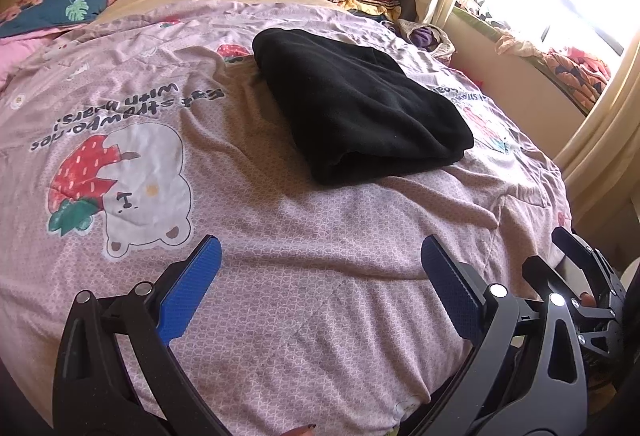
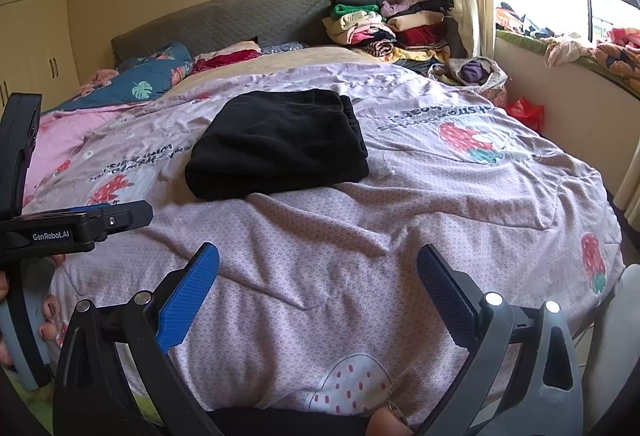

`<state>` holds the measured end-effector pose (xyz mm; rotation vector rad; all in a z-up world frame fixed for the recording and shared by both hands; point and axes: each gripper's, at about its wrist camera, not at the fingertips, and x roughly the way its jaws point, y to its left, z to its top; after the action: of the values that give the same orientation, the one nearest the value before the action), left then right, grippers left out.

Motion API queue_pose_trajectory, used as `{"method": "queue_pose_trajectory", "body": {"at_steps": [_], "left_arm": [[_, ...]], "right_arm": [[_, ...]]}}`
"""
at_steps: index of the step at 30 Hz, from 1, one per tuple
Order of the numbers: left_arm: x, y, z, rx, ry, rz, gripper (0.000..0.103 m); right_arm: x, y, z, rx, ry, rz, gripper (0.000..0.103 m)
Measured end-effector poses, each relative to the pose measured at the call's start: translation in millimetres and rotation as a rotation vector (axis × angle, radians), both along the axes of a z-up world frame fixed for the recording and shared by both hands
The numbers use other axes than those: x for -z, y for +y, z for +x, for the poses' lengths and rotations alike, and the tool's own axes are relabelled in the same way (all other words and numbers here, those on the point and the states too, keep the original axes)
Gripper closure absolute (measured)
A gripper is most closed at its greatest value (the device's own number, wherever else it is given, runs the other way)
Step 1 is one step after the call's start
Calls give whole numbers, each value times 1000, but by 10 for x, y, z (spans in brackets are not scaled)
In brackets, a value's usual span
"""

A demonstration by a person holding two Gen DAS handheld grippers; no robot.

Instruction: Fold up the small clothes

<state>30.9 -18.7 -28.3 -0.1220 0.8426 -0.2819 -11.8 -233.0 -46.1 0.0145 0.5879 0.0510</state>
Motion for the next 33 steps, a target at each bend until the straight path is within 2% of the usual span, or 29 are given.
{"method": "queue_pose_trajectory", "body": {"at_steps": [33], "left_arm": [[-10,11,9,-8,0,16,9]], "right_arm": [[28,-25,2,17,11,7,4]]}}
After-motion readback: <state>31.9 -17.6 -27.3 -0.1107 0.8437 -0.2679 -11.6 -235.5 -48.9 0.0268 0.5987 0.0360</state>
